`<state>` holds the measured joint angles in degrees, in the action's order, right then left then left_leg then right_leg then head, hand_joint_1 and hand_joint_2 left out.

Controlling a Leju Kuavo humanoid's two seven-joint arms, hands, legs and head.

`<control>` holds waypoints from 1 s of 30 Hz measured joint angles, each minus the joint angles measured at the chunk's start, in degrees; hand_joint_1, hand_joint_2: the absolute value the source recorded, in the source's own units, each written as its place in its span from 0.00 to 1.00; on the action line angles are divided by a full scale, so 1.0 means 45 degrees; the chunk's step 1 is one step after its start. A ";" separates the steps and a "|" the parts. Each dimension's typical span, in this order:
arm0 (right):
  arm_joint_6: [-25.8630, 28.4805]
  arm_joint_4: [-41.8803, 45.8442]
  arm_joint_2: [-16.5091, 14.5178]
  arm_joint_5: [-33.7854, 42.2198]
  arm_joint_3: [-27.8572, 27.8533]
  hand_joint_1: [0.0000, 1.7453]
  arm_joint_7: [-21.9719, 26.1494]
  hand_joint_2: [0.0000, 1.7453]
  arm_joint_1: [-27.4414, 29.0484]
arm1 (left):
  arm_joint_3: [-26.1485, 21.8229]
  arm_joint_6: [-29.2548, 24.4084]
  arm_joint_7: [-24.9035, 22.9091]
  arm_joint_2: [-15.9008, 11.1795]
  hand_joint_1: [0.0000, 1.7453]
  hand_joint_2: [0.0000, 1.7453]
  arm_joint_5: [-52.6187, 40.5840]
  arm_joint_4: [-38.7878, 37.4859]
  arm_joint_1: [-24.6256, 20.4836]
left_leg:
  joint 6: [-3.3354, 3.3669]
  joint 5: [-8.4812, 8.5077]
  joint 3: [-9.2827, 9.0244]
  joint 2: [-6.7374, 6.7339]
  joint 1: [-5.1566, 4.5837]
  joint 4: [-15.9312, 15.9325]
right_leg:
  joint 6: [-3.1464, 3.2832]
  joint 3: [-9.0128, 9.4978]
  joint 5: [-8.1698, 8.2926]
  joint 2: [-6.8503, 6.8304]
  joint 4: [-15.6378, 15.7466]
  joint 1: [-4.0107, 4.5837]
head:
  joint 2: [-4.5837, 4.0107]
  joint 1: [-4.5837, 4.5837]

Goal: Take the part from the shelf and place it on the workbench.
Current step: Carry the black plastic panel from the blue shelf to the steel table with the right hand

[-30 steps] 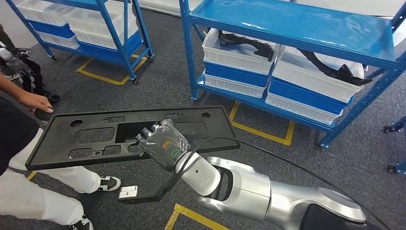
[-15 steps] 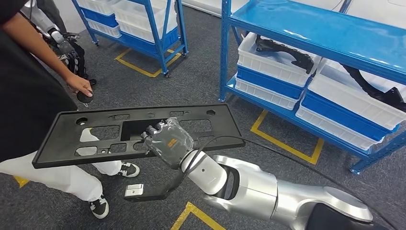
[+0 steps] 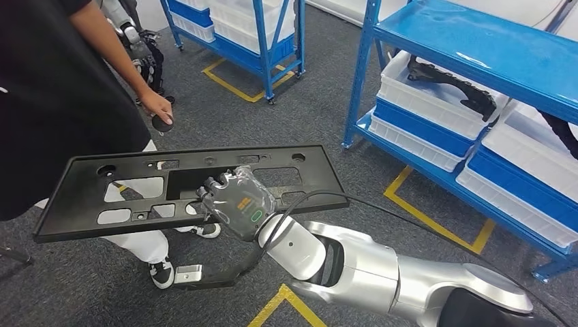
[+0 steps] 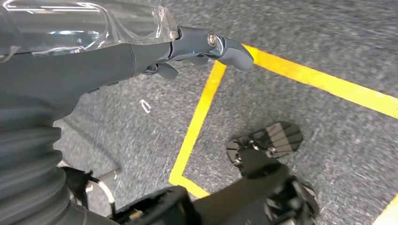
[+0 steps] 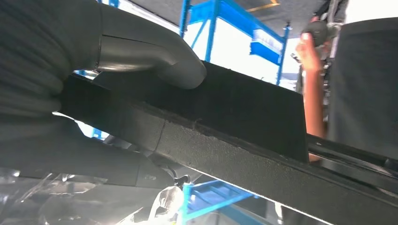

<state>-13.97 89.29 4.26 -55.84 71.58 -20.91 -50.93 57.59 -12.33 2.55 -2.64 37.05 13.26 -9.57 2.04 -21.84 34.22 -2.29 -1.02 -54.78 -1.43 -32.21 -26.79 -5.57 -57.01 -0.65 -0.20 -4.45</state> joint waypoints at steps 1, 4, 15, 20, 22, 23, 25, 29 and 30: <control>0.0000 0.0038 0.0017 -0.0005 -0.0007 1.00 -0.0010 1.00 -0.0007 | 0.0000 0.0000 -0.0006 0.0002 0.00 1.00 -0.0001 -0.0001 0.0019 | 0.0058 0.0039 -0.0060 0.0138 0.0052 0.0074 | -0.0054 -0.0003 -0.0118 0.0180 -0.0122 -0.0003 | 0.0000 0.0004; 0.0000 0.0140 0.0126 -0.0034 -0.0019 1.00 -0.0051 1.00 0.0009 | 0.0000 0.0000 -0.0018 0.0007 0.00 1.00 -0.0002 -0.0002 -0.0012 | 0.0235 0.0120 -0.0171 0.0566 0.0158 0.0180 | -0.0119 -0.0872 -0.1131 0.1034 -0.2052 -0.0009 | 0.0000 0.0038; -0.0046 0.0454 0.0457 -0.0112 -0.0131 1.00 -0.0170 1.00 0.0087 | 0.0000 0.0039 -0.0017 -0.0010 0.00 1.00 -0.0012 -0.0001 0.0116 | -0.0104 -0.0044 -0.0002 0.2126 0.0241 -0.0070 | 0.0074 -0.0394 0.0465 0.1715 0.0041 -0.0076 | 0.0001 0.0056; -0.0051 0.0586 0.0491 -0.0117 -0.0224 1.00 -0.0216 1.00 0.0055 | 0.0000 0.0040 -0.0017 -0.0019 0.00 1.00 -0.0034 -0.0002 0.0078 | -0.0537 -0.1396 0.1557 0.0718 0.0328 -0.3152 | 0.0335 -0.0288 0.0402 0.1099 0.0083 -0.0138 | 0.0000 -0.0045; -0.0053 0.0599 0.0520 -0.0117 -0.0224 1.00 -0.0220 1.00 0.0077 | 0.0000 0.0040 -0.0017 -0.0021 0.00 1.00 -0.0034 -0.0002 0.0070 | -0.0628 -0.1473 0.2034 0.0595 0.0430 -0.3945 | 0.0320 -0.0254 0.0351 0.0829 0.0081 -0.0143 | 0.0000 -0.0052; -0.0053 0.0608 0.0528 -0.0117 -0.0225 1.00 -0.0220 1.00 0.0085 | 0.0000 0.0040 -0.0017 -0.0022 0.00 1.00 -0.0034 -0.0002 0.0074 | -0.0640 -0.1174 0.1862 0.0540 0.0462 -0.3537 | 0.0296 -0.0218 0.0321 0.0705 0.0080 -0.0148 | 0.0000 -0.0055; -0.0053 0.0638 0.0537 -0.0115 -0.0236 1.00 -0.0220 1.00 0.0084 | 0.0000 0.0039 -0.0017 -0.0024 0.00 1.00 -0.0034 -0.0002 0.0062 | -0.0593 -0.0312 0.0926 0.0156 0.0456 -0.1679 | 0.0212 -0.0094 0.0236 0.0456 0.0084 -0.0143 | 0.0000 -0.0055; -0.0057 0.0712 0.0579 -0.0112 -0.0298 1.00 -0.0213 1.00 0.0065 | 0.0000 0.0039 -0.0017 -0.0026 0.00 1.00 -0.0032 -0.0001 -0.0020 | -0.0313 0.0107 0.0106 -0.0146 0.0217 -0.0067 | -0.0062 0.0090 0.0080 0.0007 0.0138 -0.0024 | 0.0000 -0.0016; -0.0058 0.0731 0.0585 -0.0112 -0.0306 1.00 -0.0209 1.00 0.0064 | 0.0000 0.0039 -0.0017 -0.0027 0.00 1.00 -0.0028 -0.0002 -0.0001 | -0.0235 0.0133 0.0097 0.0001 0.0237 -0.0025 | -0.0134 0.0138 0.0040 -0.0093 0.0164 -0.0027 | 0.0001 -0.0004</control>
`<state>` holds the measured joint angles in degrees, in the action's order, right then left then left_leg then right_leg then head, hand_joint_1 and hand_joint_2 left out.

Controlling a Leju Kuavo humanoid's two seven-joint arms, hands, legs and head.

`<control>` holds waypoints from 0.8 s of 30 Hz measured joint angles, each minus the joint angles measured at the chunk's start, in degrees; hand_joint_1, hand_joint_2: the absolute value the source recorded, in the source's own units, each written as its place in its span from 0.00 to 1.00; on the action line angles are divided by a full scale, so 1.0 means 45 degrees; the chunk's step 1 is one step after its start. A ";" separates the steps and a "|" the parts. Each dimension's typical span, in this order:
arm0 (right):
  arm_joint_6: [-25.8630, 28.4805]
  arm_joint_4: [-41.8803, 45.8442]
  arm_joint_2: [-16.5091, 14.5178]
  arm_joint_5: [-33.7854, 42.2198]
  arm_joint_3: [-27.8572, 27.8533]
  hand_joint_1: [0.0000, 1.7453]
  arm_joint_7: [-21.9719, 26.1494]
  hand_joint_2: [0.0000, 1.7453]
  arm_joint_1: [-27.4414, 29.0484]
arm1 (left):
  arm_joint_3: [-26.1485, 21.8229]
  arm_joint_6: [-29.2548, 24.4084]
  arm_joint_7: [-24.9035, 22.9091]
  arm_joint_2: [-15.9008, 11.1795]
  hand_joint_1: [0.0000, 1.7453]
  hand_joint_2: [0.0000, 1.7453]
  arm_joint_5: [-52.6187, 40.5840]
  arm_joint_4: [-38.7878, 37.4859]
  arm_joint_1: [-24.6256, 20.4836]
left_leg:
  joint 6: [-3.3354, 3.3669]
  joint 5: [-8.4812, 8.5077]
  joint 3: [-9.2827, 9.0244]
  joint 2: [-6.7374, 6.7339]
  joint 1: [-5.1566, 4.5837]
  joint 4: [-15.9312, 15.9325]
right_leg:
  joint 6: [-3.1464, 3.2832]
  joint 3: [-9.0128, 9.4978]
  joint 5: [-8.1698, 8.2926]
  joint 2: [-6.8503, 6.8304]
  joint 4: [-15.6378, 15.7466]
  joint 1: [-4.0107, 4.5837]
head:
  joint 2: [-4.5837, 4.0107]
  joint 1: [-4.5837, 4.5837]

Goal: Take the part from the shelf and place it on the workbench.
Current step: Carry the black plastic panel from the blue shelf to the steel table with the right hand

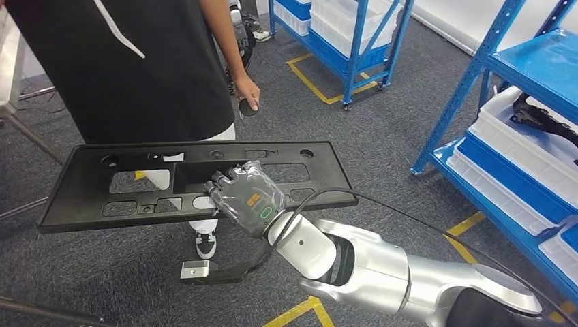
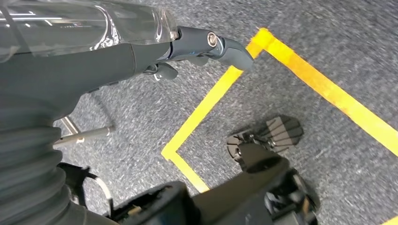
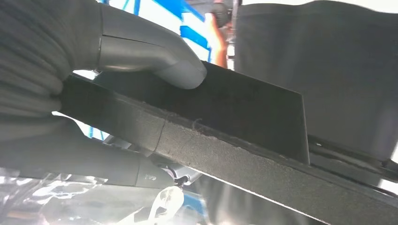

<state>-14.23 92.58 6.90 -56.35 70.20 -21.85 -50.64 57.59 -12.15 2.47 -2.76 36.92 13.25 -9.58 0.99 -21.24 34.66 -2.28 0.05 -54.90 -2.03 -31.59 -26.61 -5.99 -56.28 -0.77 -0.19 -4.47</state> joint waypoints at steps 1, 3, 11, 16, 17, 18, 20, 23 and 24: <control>0.0000 0.0018 0.0010 0.0000 -0.0012 1.00 0.0005 1.00 -0.0004 | 0.0000 0.0001 0.0002 0.0001 0.00 1.00 0.0005 0.0000 0.0023 | 0.0076 0.0030 -0.0041 0.0150 0.0024 0.0053 | -0.0064 0.0023 -0.0095 0.0089 -0.0069 -0.0018 | 0.0000 0.0011; -0.0005 0.0067 0.0041 -0.0001 -0.0039 1.00 0.0018 1.00 -0.0018 | 0.0000 0.0004 0.0002 0.0004 0.00 1.00 0.0016 0.0000 0.0033 | 0.0271 0.0082 -0.0141 0.0438 0.0085 0.0152 | -0.0129 -0.0315 -0.0641 0.0638 -0.0969 -0.0052 | 0.0000 0.0049; -0.0038 0.0098 0.0192 0.0000 -0.0049 1.00 0.0086 1.00 0.0145 | 0.0000 0.0014 0.0000 0.0018 0.00 1.00 0.0022 0.0000 0.0024 | 0.0296 -0.0026 -0.0162 0.1839 0.0065 0.0008 | -0.0107 -0.0881 0.0147 0.1811 -0.1028 -0.0148 | -0.0001 0.0088; -0.0034 0.0106 0.0175 0.0005 -0.0051 1.00 0.0125 1.00 0.0119 | 0.0000 0.0014 0.0001 -0.0013 0.00 1.00 0.0002 0.0000 0.0105 | -0.0050 -0.0108 0.0042 0.2089 0.0111 -0.0123 | 0.0168 -0.0482 0.0391 0.1747 -0.0137 -0.0115 | 0.0000 0.0077; -0.0033 0.0111 0.0156 0.0004 -0.0053 1.00 0.0128 1.00 0.0105 | 0.0000 0.0014 0.0002 -0.0024 0.00 1.00 -0.0002 0.0000 0.0123 | -0.0125 -0.0249 0.0163 0.1767 0.0100 -0.0381 | 0.0246 -0.0454 0.0396 0.1625 -0.0118 -0.0124 | 0.0000 0.0053; -0.0033 0.0117 0.0140 0.0004 -0.0057 1.00 0.0131 1.00 0.0095 | 0.0000 0.0014 0.0004 -0.0038 0.00 1.00 -0.0005 0.0000 0.0111 | -0.0193 -0.0530 0.0432 0.1356 0.0102 -0.0952 | 0.0312 -0.0421 0.0389 0.1513 -0.0103 -0.0139 | 0.0000 0.0030; -0.0036 0.0126 0.0136 0.0006 -0.0058 1.00 0.0146 1.00 0.0102 | 0.0000 0.0014 0.0002 -0.0037 0.00 1.00 -0.0010 0.0000 0.0048 | -0.0324 -0.1286 0.1321 0.0726 0.0148 -0.2740 | 0.0407 -0.0378 0.0335 0.1267 -0.0103 -0.0102 | -0.0001 -0.0006; -0.0050 0.0128 0.0137 0.0018 -0.0046 1.00 0.0194 1.00 0.0139 | 0.0000 0.0014 0.0000 -0.0045 0.00 1.00 -0.0017 0.0000 0.0029 | -0.0442 -0.1420 0.1947 0.0560 0.0250 -0.3822 | 0.0417 -0.0304 0.0241 0.0847 -0.0104 -0.0103 | -0.0001 -0.0007; -0.0052 0.0128 0.0135 0.0019 -0.0045 1.00 0.0200 1.00 0.0138 | 0.0000 0.0014 0.0000 -0.0047 0.00 1.00 -0.0028 0.0000 0.0032 | -0.0448 -0.1037 0.1614 0.0479 0.0270 -0.3138 | 0.0385 -0.0246 0.0197 0.0709 -0.0104 -0.0111 | -0.0001 -0.0007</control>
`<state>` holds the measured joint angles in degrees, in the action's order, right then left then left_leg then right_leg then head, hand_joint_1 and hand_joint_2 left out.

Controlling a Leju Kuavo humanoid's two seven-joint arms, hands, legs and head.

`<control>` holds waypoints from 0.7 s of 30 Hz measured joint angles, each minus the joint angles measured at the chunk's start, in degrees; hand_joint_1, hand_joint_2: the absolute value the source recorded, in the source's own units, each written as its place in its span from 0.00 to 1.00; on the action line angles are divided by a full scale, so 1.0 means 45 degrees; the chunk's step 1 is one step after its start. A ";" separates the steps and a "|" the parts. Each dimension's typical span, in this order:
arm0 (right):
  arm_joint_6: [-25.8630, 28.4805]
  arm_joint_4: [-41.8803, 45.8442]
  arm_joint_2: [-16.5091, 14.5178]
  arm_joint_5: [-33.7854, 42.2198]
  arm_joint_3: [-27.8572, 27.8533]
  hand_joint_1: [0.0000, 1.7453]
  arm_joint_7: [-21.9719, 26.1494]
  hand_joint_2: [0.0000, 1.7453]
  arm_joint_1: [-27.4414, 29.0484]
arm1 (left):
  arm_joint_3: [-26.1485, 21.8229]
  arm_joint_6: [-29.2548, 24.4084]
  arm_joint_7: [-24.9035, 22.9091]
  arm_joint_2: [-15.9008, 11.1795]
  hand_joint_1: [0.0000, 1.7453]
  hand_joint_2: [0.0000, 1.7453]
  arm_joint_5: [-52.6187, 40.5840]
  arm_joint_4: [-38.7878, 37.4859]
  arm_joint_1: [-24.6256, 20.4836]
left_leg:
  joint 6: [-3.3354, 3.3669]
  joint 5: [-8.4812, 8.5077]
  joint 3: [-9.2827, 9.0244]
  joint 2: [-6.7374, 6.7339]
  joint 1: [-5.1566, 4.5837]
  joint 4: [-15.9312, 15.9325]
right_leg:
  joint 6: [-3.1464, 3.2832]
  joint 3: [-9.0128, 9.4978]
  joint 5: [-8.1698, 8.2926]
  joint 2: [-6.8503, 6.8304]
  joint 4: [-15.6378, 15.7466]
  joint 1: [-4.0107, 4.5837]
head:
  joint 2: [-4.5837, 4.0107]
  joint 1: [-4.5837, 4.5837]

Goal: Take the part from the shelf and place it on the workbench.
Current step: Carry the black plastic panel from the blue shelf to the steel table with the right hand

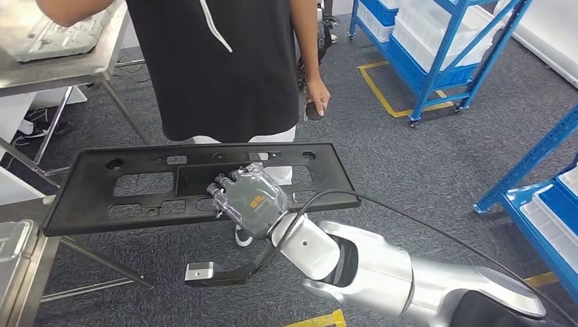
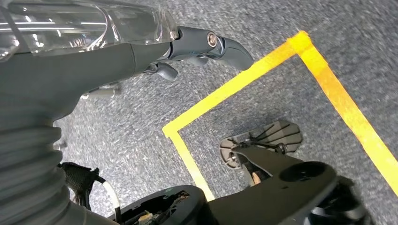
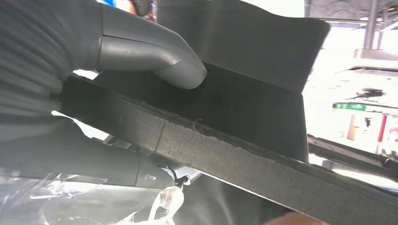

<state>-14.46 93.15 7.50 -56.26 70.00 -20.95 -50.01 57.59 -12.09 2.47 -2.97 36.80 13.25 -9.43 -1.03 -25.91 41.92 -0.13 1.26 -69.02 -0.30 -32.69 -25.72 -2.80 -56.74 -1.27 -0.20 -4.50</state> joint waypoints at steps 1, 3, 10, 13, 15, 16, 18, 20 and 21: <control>-0.0001 0.0002 -0.0002 0.0000 -0.0001 1.00 0.0001 1.00 -0.0005 | 0.0000 0.0000 0.0000 -0.0002 0.00 1.00 -0.0012 0.0000 -0.0006 | 0.0022 0.0451 -0.0517 -0.0209 -0.0002 0.0999 | -0.0049 0.0075 -0.0051 -0.0131 0.0002 -0.0004 | 0.0000 0.0000; -0.0001 0.0016 -0.0005 0.0000 -0.0006 1.00 0.0000 1.00 -0.0023 | 0.0000 0.0000 0.0001 -0.0002 0.00 1.00 -0.0055 0.0000 -0.0051 | 0.0172 0.0987 -0.1358 -0.0648 -0.0123 0.2608 | -0.0187 0.0203 -0.0164 -0.0370 0.0008 0.0056 | 0.0000 0.0010; 0.0005 0.0081 -0.0005 0.0089 -0.0030 1.00 -0.0013 1.00 -0.0024 | -0.0001 -0.0002 0.0002 0.0002 0.00 1.00 -0.0125 0.0000 -0.0032 | 0.0783 0.1098 -0.1690 0.0026 -0.0143 0.3207 | -0.0556 -0.0218 -0.1139 0.0216 -0.1303 0.0028 | 0.0000 0.0098; 0.0008 0.0083 0.0049 0.0106 -0.0030 1.00 -0.0023 1.00 0.0067 | -0.0005 -0.0006 0.0001 0.0000 0.00 1.00 -0.0118 0.0000 -0.0071 | 0.0889 0.1056 -0.1725 0.0495 -0.0158 0.3207 | -0.0562 -0.1632 -0.1862 0.0598 -0.3714 0.0049 | 0.0000 0.0121; 0.0009 0.0083 0.0080 0.0119 -0.0029 1.00 -0.0036 1.00 0.0099 | -0.0004 -0.0001 0.0000 0.0001 0.00 1.00 -0.0112 0.0000 -0.0032 | 0.0880 0.1020 -0.1781 0.0832 -0.0150 0.3196 | -0.0568 -0.1656 -0.1211 0.0638 -0.3259 0.0032 | 0.0000 0.0123; 0.0010 0.0083 0.0089 0.0124 -0.0030 1.00 -0.0043 1.00 0.0100 | -0.0002 0.0001 0.0000 0.0002 0.00 1.00 -0.0112 0.0000 -0.0018 | 0.0849 0.0990 -0.1817 0.0996 -0.0136 0.3183 | -0.0562 -0.1322 -0.0642 0.0740 -0.2367 0.0007 | 0.0000 0.0125; 0.0012 0.0084 0.0098 0.0128 -0.0032 1.00 -0.0055 1.00 0.0095 | -0.0002 0.0000 0.0000 0.0002 0.00 1.00 -0.0112 0.0000 -0.0021 | 0.0725 0.0905 -0.1828 0.1300 -0.0153 0.3113 | -0.0528 -0.0615 0.0170 0.1157 -0.0612 -0.0054 | 0.0000 0.0125; 0.0014 0.0086 0.0101 0.0125 -0.0032 1.00 -0.0068 1.00 0.0094 | -0.0005 0.0000 0.0000 0.0000 0.00 1.00 -0.0113 0.0000 -0.0010 | 0.0569 0.0849 -0.1776 0.1514 -0.0142 0.3082 | -0.0445 -0.0358 0.0320 0.1357 0.0016 -0.0034 | 0.0000 0.0114; 0.0015 0.0089 0.0096 0.0117 -0.0033 1.00 -0.0076 1.00 0.0090 | -0.0004 0.0000 0.0000 -0.0006 0.00 1.00 -0.0115 0.0000 0.0019 | 0.0487 0.0840 -0.1752 0.1601 -0.0107 0.3101 | -0.0370 -0.0340 0.0321 0.1241 0.0031 -0.0021 | 0.0000 0.0107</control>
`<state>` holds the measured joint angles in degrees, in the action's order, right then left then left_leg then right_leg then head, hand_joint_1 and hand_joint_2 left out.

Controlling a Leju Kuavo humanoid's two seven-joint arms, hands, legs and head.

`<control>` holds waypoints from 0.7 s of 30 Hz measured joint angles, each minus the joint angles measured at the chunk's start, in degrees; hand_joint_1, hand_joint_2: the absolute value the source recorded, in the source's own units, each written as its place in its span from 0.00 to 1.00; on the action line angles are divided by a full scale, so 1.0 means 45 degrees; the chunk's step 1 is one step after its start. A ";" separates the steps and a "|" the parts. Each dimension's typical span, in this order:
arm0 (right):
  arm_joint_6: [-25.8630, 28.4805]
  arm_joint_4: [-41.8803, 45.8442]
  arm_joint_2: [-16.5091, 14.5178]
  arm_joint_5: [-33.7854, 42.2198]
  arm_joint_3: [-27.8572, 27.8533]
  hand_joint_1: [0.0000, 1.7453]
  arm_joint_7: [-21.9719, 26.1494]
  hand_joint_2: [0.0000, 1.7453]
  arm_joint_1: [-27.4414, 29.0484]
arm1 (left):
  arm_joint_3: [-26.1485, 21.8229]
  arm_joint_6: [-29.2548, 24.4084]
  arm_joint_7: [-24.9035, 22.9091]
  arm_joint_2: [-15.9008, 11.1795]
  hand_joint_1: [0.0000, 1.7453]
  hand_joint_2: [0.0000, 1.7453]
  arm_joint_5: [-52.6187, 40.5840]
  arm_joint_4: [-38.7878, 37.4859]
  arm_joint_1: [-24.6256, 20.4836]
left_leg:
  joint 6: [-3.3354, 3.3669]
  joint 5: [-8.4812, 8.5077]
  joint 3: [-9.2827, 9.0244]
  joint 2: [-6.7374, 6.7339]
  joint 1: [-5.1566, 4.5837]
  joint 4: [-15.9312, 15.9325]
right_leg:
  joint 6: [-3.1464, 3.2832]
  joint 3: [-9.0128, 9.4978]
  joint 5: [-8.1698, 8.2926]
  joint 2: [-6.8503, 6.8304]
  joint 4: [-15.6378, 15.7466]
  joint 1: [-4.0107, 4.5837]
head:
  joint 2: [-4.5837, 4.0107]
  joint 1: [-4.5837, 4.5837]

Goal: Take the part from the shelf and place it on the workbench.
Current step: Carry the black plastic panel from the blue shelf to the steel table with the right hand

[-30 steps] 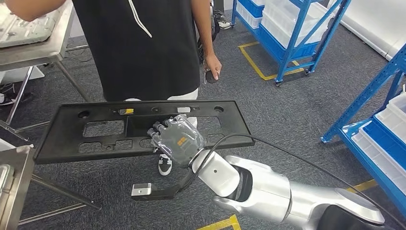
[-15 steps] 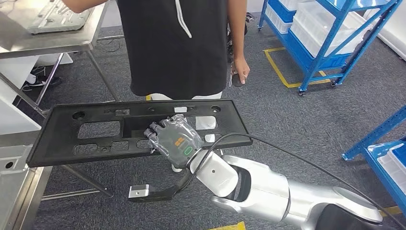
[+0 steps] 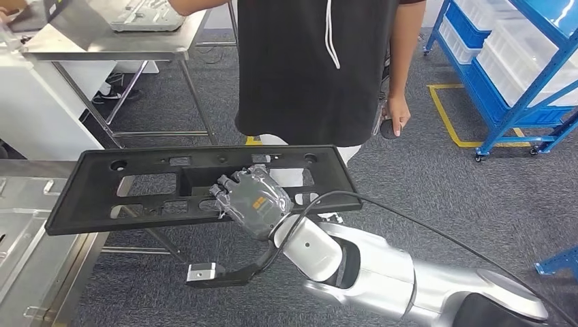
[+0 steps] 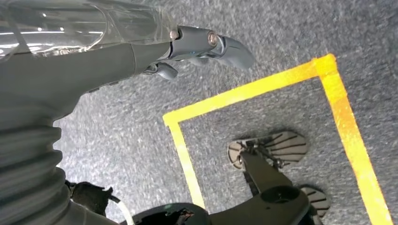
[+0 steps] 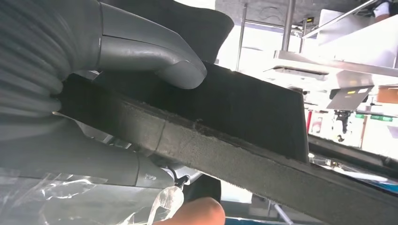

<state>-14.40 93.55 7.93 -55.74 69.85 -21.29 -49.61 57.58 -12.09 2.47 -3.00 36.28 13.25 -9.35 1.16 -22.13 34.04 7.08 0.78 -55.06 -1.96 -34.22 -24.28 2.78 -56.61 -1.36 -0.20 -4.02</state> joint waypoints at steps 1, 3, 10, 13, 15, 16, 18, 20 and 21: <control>0.0001 0.0002 -0.0015 -0.0010 0.0000 1.00 -0.0006 1.00 -0.0008 | 0.0001 0.0000 0.0000 -0.0007 0.00 1.00 -0.0001 0.0000 0.0042 | -0.0075 -0.0024 0.0018 -0.0075 0.0034 -0.0028 | 0.0077 0.0028 0.0010 -0.0104 0.0028 0.0016 | 0.0000 0.0000; 0.0003 0.0007 -0.0050 -0.0030 0.0000 1.00 -0.0012 1.00 -0.0030 | 0.0004 0.0000 0.0000 -0.0015 0.00 1.00 -0.0009 0.0000 0.0083 | -0.0220 -0.0337 0.0293 -0.0667 0.0039 -0.0607 | 0.0246 0.0104 0.0017 -0.0342 0.0086 0.0000 | 0.0000 -0.0030; -0.0001 0.0008 -0.0063 -0.0062 0.0032 1.00 -0.0027 1.00 -0.0020 | 0.0004 0.0000 0.0000 -0.0013 0.00 1.00 -0.0046 0.0000 0.0038 | -0.0399 -0.0555 0.1476 -0.1638 0.0078 -0.2520 | 0.0297 0.0381 -0.0250 -0.1342 0.0091 0.0094 | 0.0000 -0.0068; -0.0001 0.0009 -0.0063 -0.0059 0.0034 1.00 -0.0031 1.00 -0.0041 | 0.0004 0.0000 -0.0001 -0.0015 0.00 1.00 -0.0063 0.0000 -0.0010 | -0.0220 0.0228 0.0412 -0.2273 -0.0053 -0.0327 | 0.0116 0.0549 -0.0423 -0.1689 0.0087 0.0183 | 0.0001 -0.0045; 0.0001 0.0008 -0.0067 -0.0047 0.0034 1.00 -0.0029 1.00 -0.0041 | 0.0004 0.0000 -0.0004 -0.0013 0.00 1.00 -0.0073 0.0000 -0.0034 | -0.0020 0.0206 0.0364 -0.2145 -0.0150 -0.0148 | -0.0015 0.0618 -0.0502 -0.1897 0.0119 0.0228 | 0.0001 -0.0011; 0.0005 0.0010 -0.0067 -0.0038 0.0033 1.00 -0.0028 1.00 -0.0036 | 0.0004 0.0000 -0.0005 -0.0015 0.00 1.00 -0.0079 0.0000 -0.0027 | 0.0061 0.0211 0.0349 -0.2011 -0.0138 -0.0124 | -0.0084 0.0655 -0.0559 -0.1971 0.0121 0.0206 | 0.0001 0.0001; 0.0025 0.0013 -0.0063 -0.0007 0.0030 1.00 -0.0018 1.00 -0.0031 | 0.0004 0.0000 -0.0005 -0.0017 0.00 1.00 -0.0095 0.0000 -0.0001 | 0.0227 0.0229 0.0275 -0.1737 -0.0101 -0.0059 | -0.0180 0.0546 -0.0906 -0.1667 -0.0313 0.0160 | 0.0002 0.0015; 0.0069 0.0017 -0.0050 0.0052 0.0029 1.00 0.0001 1.00 0.0014 | 0.0004 0.0000 -0.0007 -0.0021 0.00 1.00 -0.0134 0.0000 -0.0029 | 0.0372 0.0218 0.0213 -0.1466 -0.0090 -0.0035 | -0.0177 -0.0132 -0.1621 -0.1048 -0.1782 0.0134 | 0.0001 0.0039; 0.0090 0.0018 -0.0038 0.0079 0.0029 1.00 0.0008 1.00 0.0066 | 0.0004 0.0000 -0.0009 -0.0021 0.00 1.00 -0.0160 0.0000 -0.0059 | 0.0426 0.0206 0.0201 -0.1305 -0.0099 -0.0037 | -0.0160 -0.0626 -0.1963 -0.0853 -0.2702 0.0144 | 0.0001 0.0047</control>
<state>-13.99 93.64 7.76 -55.38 69.99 -21.26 -49.31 57.59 -12.09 2.43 -3.09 35.56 13.25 -9.61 3.08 -21.20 34.94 1.20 0.34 -55.23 -2.68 -37.04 -33.11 -1.05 -68.77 -0.72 -0.19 -3.81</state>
